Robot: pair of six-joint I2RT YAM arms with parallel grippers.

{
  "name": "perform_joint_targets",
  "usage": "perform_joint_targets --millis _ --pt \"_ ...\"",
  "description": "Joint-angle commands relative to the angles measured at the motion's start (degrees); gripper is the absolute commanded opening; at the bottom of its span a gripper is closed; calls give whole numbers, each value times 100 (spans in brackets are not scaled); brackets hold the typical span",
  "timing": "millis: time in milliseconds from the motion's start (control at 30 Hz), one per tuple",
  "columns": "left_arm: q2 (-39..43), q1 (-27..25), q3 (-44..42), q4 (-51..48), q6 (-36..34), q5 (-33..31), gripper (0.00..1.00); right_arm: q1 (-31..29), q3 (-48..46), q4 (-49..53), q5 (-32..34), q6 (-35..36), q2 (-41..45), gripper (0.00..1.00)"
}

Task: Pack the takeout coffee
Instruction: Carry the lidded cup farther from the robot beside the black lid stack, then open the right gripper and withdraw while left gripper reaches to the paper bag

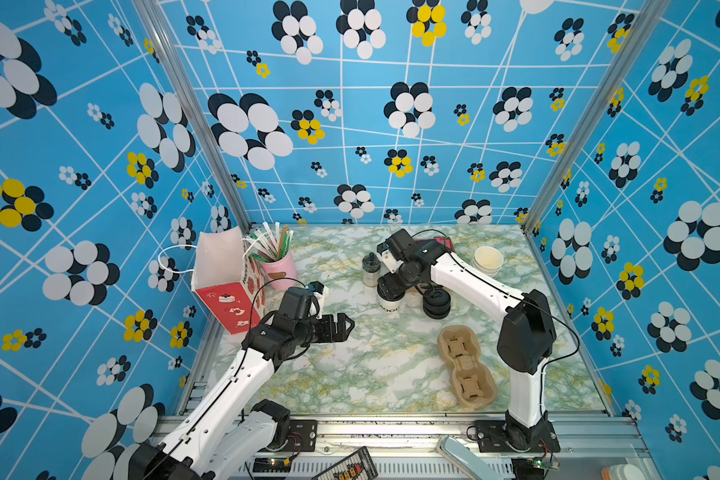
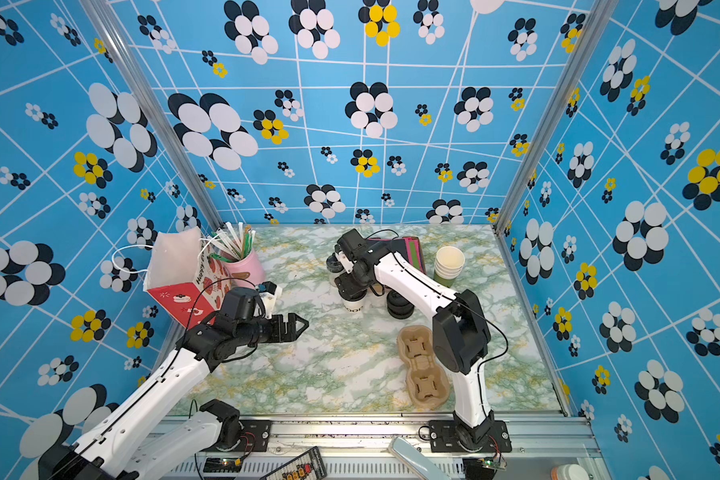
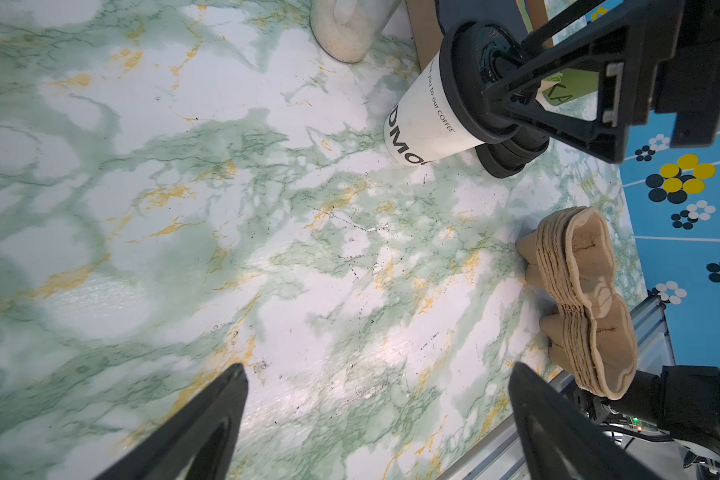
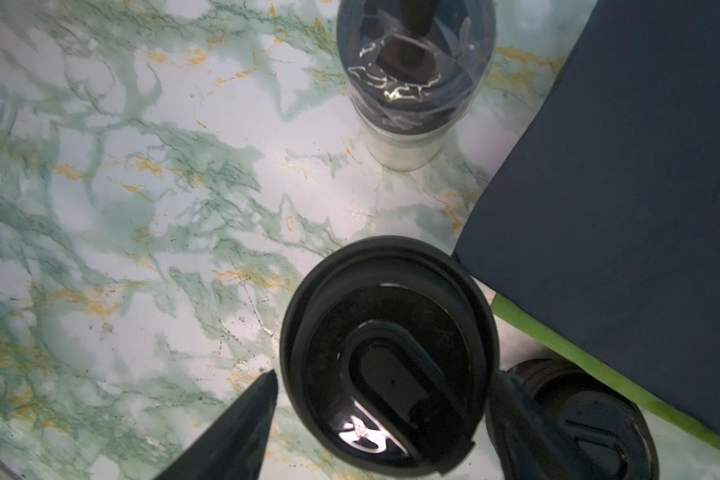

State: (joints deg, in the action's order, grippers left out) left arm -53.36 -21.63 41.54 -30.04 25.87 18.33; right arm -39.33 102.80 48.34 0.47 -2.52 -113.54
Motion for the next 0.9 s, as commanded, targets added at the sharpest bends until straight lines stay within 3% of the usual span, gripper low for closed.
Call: perform_joint_targets --millis 0,133,300,567,700,867 --pt "148 56 58 -84 -57 -57 99 14 258 185 -124 2 118 85" --pt "224 71 513 -528 -219 -52 99 4 219 164 -92 21 499 92" --pt "269 71 1793 -1723 -773 -466 99 -11 -318 -78 35 73 1247 96" --pt "-325 220 4476 -3878 -1936 -2586 99 -8 -2005 -833 58 -217 2799 98" --pt "-727 1008 5200 -4305 -2381 -2864 99 -13 -2562 -998 93 -367 3398 98" --pt "-1182 2158 5311 -4093 -2730 -2411 98 -13 -3102 -1159 93 -515 3906 99"
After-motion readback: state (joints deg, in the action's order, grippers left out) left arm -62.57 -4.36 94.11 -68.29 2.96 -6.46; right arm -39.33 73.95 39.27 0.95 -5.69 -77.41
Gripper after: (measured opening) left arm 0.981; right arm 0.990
